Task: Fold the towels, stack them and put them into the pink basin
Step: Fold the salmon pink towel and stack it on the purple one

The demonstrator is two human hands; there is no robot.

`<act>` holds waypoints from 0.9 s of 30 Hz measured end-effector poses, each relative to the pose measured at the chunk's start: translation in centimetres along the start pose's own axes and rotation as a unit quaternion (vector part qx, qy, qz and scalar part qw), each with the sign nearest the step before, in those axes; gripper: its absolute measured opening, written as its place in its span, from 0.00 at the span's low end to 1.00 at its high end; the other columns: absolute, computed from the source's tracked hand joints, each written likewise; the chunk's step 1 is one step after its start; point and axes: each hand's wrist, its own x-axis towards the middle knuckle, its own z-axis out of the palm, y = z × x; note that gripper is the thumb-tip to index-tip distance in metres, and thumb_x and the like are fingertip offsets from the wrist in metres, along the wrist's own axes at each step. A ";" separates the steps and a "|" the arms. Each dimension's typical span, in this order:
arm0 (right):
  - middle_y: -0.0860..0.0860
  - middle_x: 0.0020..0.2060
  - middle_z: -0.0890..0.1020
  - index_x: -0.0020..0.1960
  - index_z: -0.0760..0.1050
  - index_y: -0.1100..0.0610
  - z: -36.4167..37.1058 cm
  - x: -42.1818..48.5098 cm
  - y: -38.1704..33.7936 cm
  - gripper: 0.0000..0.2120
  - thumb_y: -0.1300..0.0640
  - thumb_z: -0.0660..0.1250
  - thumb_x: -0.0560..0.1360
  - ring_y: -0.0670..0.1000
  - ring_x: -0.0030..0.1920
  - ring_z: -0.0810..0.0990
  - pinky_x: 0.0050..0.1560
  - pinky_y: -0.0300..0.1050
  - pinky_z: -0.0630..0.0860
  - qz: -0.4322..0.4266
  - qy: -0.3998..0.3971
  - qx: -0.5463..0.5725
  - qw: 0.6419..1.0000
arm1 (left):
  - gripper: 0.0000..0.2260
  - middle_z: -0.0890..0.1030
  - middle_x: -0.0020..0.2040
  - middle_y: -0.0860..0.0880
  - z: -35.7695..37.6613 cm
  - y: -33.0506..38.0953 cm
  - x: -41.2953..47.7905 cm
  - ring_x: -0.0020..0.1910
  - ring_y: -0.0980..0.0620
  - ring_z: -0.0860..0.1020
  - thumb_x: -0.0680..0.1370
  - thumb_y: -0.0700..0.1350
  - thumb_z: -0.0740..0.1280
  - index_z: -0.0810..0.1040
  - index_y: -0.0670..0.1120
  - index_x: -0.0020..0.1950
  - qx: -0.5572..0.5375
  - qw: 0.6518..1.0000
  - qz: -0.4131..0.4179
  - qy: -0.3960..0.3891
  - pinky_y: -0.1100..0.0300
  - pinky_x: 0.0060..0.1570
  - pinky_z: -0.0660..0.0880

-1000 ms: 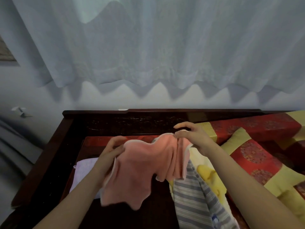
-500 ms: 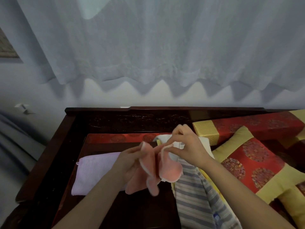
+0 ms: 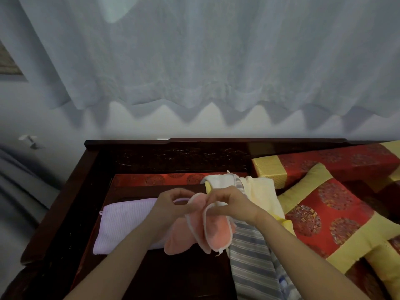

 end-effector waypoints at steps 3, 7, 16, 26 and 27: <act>0.54 0.42 0.81 0.40 0.82 0.57 -0.4 -0.1 0.1 0.07 0.68 0.73 0.69 0.49 0.44 0.80 0.50 0.51 0.77 0.005 0.044 0.013 0.999 | 0.06 0.85 0.46 0.47 -0.5 -1.4 -0.7 0.49 0.50 0.82 0.69 0.43 0.75 0.84 0.46 0.45 0.007 0.999 -0.042 -0.009 0.54 0.52 0.78; 0.54 0.46 0.80 0.40 0.83 0.60 -0.7 -0.2 0.0 0.05 0.66 0.75 0.66 0.45 0.48 0.78 0.52 0.36 0.73 -0.028 0.076 -0.020 0.996 | 0.06 0.85 0.46 0.44 -0.1 -1.9 -1.0 0.48 0.48 0.83 0.71 0.38 0.72 0.83 0.44 0.47 -0.089 0.995 -0.038 0.039 0.54 0.49 0.80; 0.45 0.34 0.78 0.58 0.80 0.56 -0.4 0.5 -0.8 0.19 0.66 0.75 0.67 0.42 0.33 0.71 0.36 0.34 0.68 -0.005 0.044 -0.035 0.998 | 0.08 0.85 0.46 0.44 1.3 -1.6 -0.6 0.48 0.42 0.82 0.77 0.43 0.67 0.85 0.53 0.49 0.058 0.997 0.014 -0.048 0.46 0.51 0.80; 0.48 0.41 0.79 0.41 0.79 0.58 -1.0 1.2 -1.1 0.06 0.60 0.76 0.67 0.45 0.43 0.74 0.45 0.30 0.67 -0.023 0.035 -0.147 0.988 | 0.07 0.84 0.47 0.53 0.6 -0.9 -0.4 0.48 0.54 0.82 0.74 0.42 0.70 0.80 0.54 0.47 0.094 0.990 0.106 -0.013 0.53 0.52 0.79; 0.51 0.43 0.80 0.41 0.79 0.59 -1.4 1.4 -1.6 0.07 0.59 0.76 0.67 0.47 0.46 0.75 0.47 0.30 0.66 -0.035 0.038 -0.154 0.987 | 0.08 0.84 0.49 0.53 0.8 -0.7 -0.7 0.49 0.54 0.82 0.73 0.42 0.71 0.76 0.52 0.48 0.066 0.990 0.125 0.004 0.55 0.50 0.79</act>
